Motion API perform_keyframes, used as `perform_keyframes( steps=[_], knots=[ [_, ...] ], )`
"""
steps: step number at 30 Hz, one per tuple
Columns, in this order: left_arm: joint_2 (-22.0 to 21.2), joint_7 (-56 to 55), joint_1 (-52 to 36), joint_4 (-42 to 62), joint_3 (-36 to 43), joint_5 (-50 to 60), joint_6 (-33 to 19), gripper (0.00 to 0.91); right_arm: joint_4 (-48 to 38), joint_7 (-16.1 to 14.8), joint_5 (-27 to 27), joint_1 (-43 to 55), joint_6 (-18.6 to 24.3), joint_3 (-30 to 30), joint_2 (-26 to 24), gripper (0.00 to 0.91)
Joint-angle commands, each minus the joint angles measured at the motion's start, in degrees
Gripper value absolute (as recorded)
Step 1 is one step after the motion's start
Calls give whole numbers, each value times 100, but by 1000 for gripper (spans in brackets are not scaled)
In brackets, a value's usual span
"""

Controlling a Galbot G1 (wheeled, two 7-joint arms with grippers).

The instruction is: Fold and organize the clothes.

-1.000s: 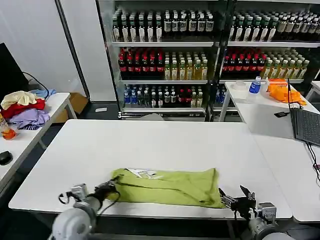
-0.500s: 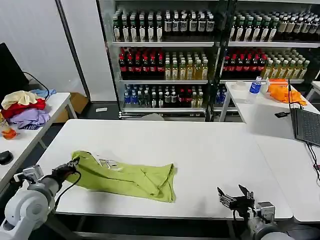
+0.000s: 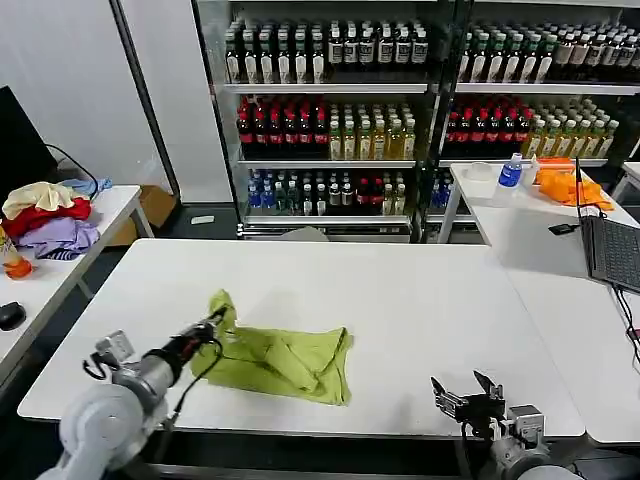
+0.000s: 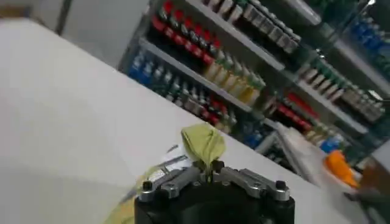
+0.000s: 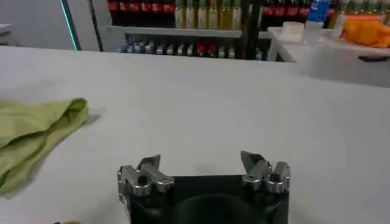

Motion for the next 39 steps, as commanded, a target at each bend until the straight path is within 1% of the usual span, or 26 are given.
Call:
perform_keyframes(
  steps=[1,5,9,10,11,12,13,18,20,23,26,28,29,31,34,35,36,39],
  knots=[
    [-766,-151,-399,314,1270,-101,-100,20,-14,0,-26,14,5,-49,11,907],
    [-957,-222,-552,652,1624,225,-174,20,-43,0,-26,13,17,-58,23,907],
    [-1049,-221,-638,795,1785,491,-205,20,-29,-4,-24,8,18,-55,15,907],
    [-1061,-222,-647,824,1817,584,-224,60,-23,-8,-23,7,17,-49,9,907],
    [-1081,-217,-667,857,1844,634,-231,222,-22,-9,-21,7,17,-42,5,907],
    [-1089,-213,-682,882,1876,685,-255,796,-25,-12,-21,8,18,-34,0,907],
    [-1111,-207,-694,897,1898,711,-301,907,-28,-12,-20,7,19,-30,-1,907],
    [-1149,-58,-662,868,1896,751,-368,907,-32,-15,-18,16,19,-18,-1,907],
    [-1121,-88,-549,710,1848,747,-483,907,-30,-17,-18,21,19,-15,-1,907],
    [-978,-96,-342,411,1668,664,-507,907,-37,-29,-17,13,39,-10,-4,907],
    [-751,-91,-209,212,1334,580,-487,907,-47,-31,-17,12,50,-15,0,907],
    [-513,-89,-156,211,999,564,-452,907,-53,-31,-15,26,54,-24,-3,907],
    [-393,-87,-155,255,977,592,-432,907,-60,-32,-12,34,57,-25,-4,907],
    [-114,-72,-154,508,597,724,-337,907,-72,-30,-9,64,58,-39,-5,907],
    [215,-51,-194,907,277,993,-192,907,-92,-29,-1,115,50,-62,-2,907],
    [234,-24,-202,997,211,1048,-187,907,-95,-27,0,118,49,-64,-2,907],
    [357,-18,-210,1102,141,1093,-123,907,-102,-28,2,131,48,-68,-2,907],
    [488,-20,-201,1300,59,1040,117,907,-111,-27,9,153,43,-68,-7,907]
  ],
)
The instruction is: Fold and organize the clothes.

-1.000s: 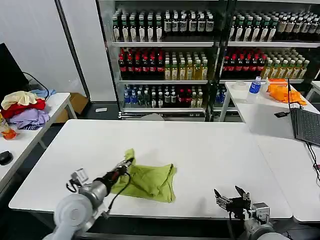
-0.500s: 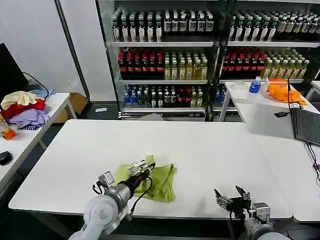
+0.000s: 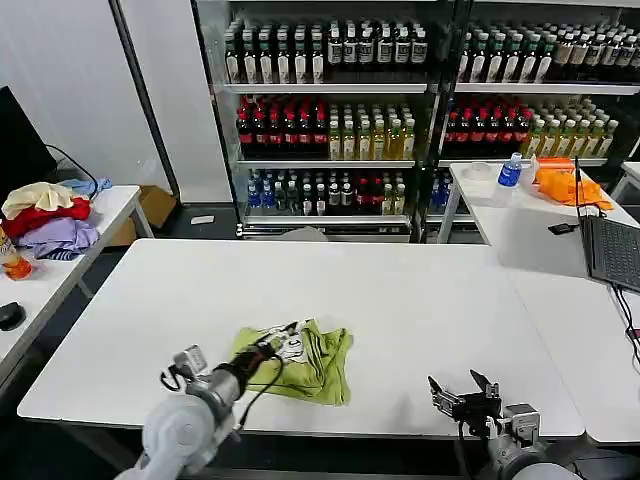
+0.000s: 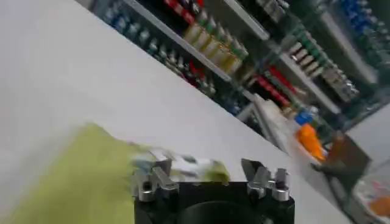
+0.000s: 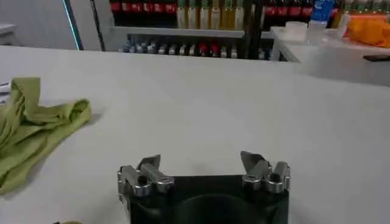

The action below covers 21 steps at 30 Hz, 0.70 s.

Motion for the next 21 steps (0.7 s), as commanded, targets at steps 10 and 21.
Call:
perform_keyframes(
  steps=[10,21],
  knots=[
    [544,66,213,680,-543,112,557,907,84,12,40,-6,-49,100,-24,907],
    [162,126,157,800,-234,-9,555,675,270,39,91,-184,-81,268,-55,907]
  ],
)
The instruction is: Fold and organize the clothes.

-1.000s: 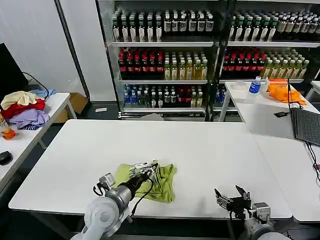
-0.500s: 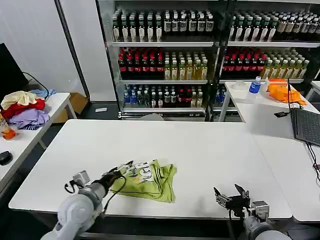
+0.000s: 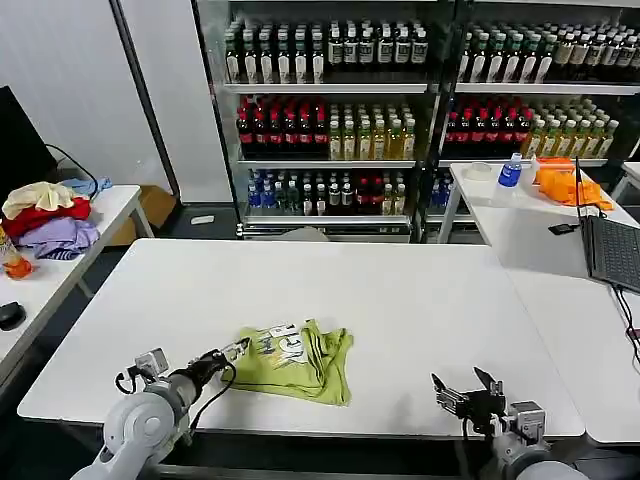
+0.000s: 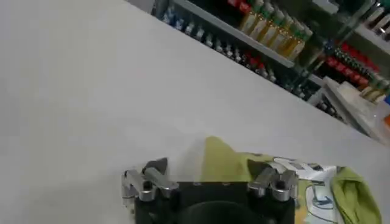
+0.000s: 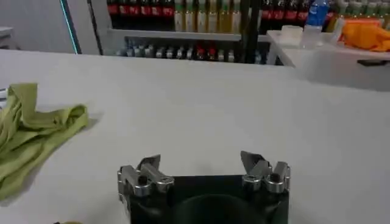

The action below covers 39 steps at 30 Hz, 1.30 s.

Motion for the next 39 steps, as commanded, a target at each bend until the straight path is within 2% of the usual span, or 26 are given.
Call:
perform_keyframes(
  steps=[1,2,3,4,9,23,29,32,38,39],
  knots=[
    [-258,21,24,133,115,-214,120,494,110,14,40,-87,-12,116,-32,907],
    [-272,30,30,113,109,-269,117,353,122,15,49,-99,-14,128,-42,907],
    [-278,38,38,95,106,-304,117,151,129,15,52,-103,-15,138,-45,907],
    [-285,63,52,72,109,-317,115,101,145,17,62,-111,-20,152,-47,907],
    [-324,99,35,100,85,-397,109,20,180,33,70,-119,-35,155,-14,907],
    [-408,209,4,4,-178,-1191,28,20,250,46,66,-177,-55,182,24,907],
    [-323,185,-16,-352,-762,-1667,8,20,271,52,109,-161,-70,227,22,907],
    [17,188,-15,-451,-1184,-1862,8,20,265,43,158,-137,-63,233,2,907],
    [1128,240,11,-284,-2452,-1817,122,20,192,37,300,68,-41,230,31,907],
    [1616,257,-46,-171,-2701,-1731,126,20,187,34,331,107,-35,227,35,907]
  ],
)
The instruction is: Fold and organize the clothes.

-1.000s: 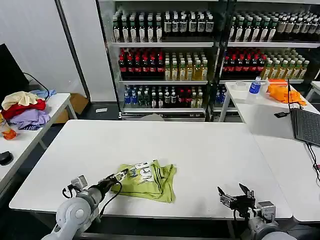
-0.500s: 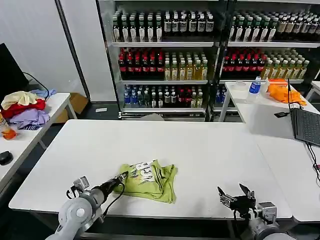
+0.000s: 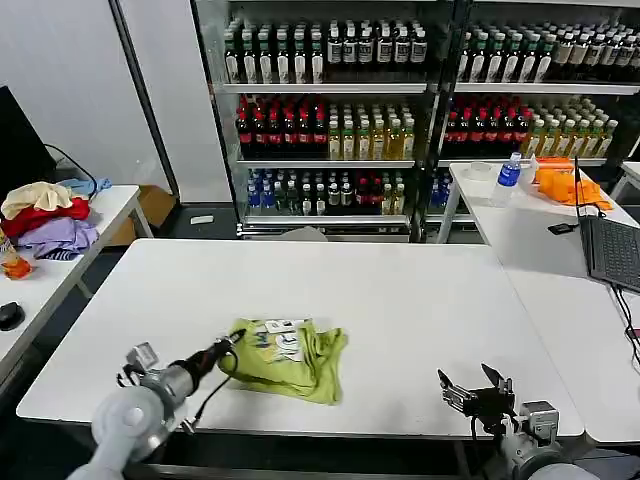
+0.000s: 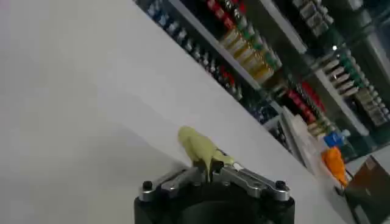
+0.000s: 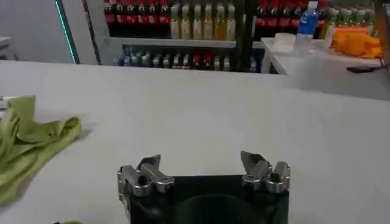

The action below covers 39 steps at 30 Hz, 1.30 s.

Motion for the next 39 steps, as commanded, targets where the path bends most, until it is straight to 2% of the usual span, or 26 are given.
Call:
perform_keyframes(
  steps=[1,2,4,6,9,11,14,17,18,19,21,22,24,31,34,39],
  knots=[
    [1928,151,-96,151,-2039,-144,61,20,-51,-14,153,199,23,0,18,907],
    [2166,249,-119,218,-2138,-9,62,20,-56,-13,161,216,27,-4,19,907],
    [2912,531,-207,394,-2388,456,64,20,-60,-15,198,301,31,-20,19,907],
    [3351,759,-341,450,-2459,850,66,20,-84,-18,256,379,33,-30,1,907],
    [3782,1129,-409,353,-2414,1538,60,20,-100,-19,306,461,33,-39,-41,907],
    [3849,1182,-320,8,-2310,1827,58,20,-104,-20,335,483,35,-38,-59,907],
    [3592,1175,33,-520,-1819,2676,46,20,-116,-25,340,497,48,-46,-69,907],
    [2976,1094,552,-893,-896,4287,-196,20,-125,-26,326,460,76,-67,-61,907],
    [2721,1022,586,-739,-195,5439,-506,20,-123,-25,305,435,94,-71,-43,907],
    [2410,1003,567,-530,169,6097,-711,20,-119,-25,293,415,101,-72,-22,907],
    [2058,838,436,-72,806,6945,-994,20,-103,-20,256,374,110,-83,27,907],
    [1776,821,378,79,905,7092,-1010,20,-94,-17,247,360,111,-85,36,907],
    [1493,725,305,182,1147,7521,-1129,20,-58,-14,219,309,111,-83,53,907],
    [1330,743,85,-767,1441,7473,-866,20,37,-7,169,168,98,-18,66,907],
    [1361,760,-135,-757,1551,7096,-775,20,75,-7,146,127,92,7,98,907],
    [1243,737,-310,-1167,1752,6310,-329,20,134,-8,88,65,79,35,179,907]
  ],
)
